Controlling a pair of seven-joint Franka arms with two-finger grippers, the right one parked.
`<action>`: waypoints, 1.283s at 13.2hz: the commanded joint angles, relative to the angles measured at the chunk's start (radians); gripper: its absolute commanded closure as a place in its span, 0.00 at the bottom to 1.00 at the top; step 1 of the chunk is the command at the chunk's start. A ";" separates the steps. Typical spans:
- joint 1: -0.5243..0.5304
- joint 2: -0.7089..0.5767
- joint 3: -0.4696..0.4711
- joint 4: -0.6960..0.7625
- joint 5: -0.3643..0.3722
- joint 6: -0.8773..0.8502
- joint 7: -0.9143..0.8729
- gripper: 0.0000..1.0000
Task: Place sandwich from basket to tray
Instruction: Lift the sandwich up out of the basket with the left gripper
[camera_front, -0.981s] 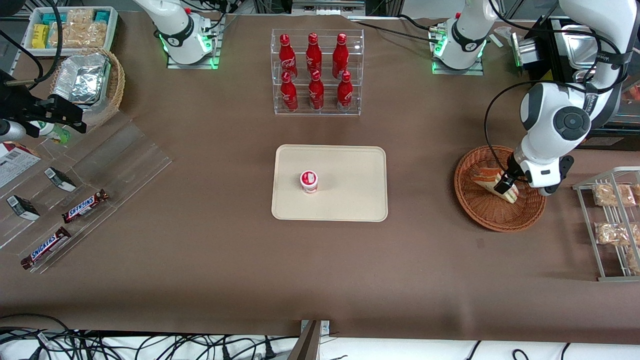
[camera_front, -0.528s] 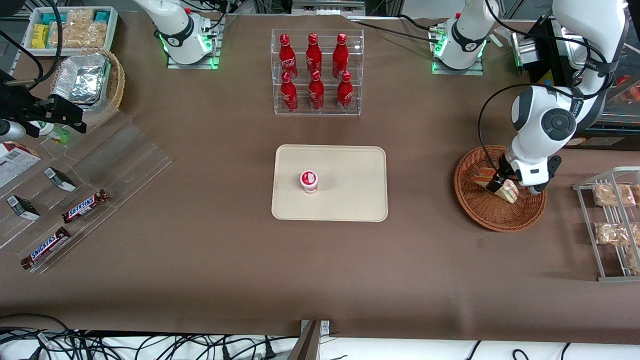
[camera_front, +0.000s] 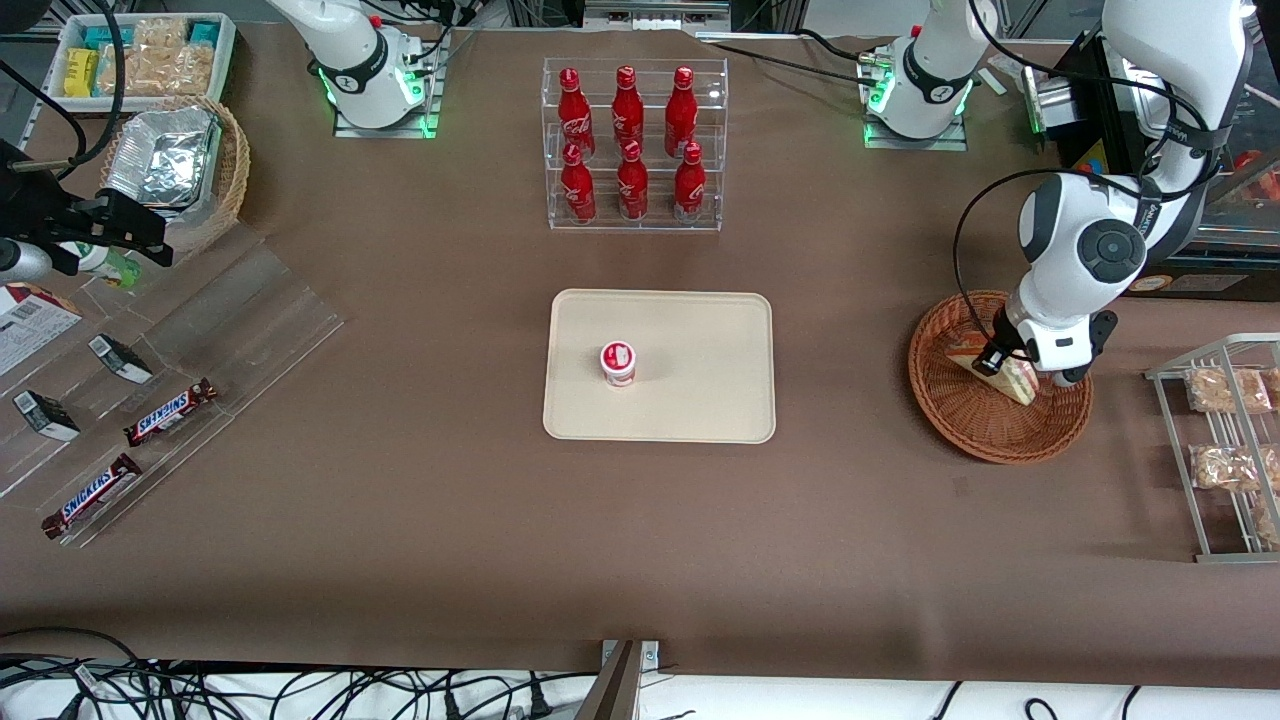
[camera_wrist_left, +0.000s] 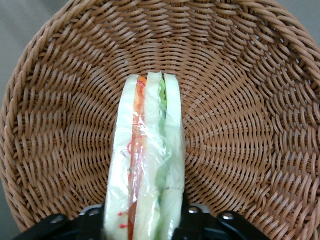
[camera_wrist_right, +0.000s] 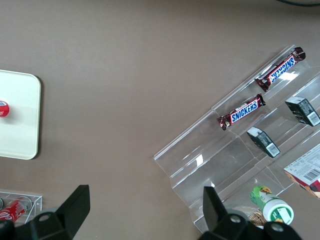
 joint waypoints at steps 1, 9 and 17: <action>0.007 -0.012 -0.005 0.001 0.029 0.001 -0.026 1.00; 0.000 -0.101 -0.017 0.194 0.008 -0.337 0.137 1.00; -0.007 -0.092 -0.025 0.567 -0.129 -0.735 0.435 1.00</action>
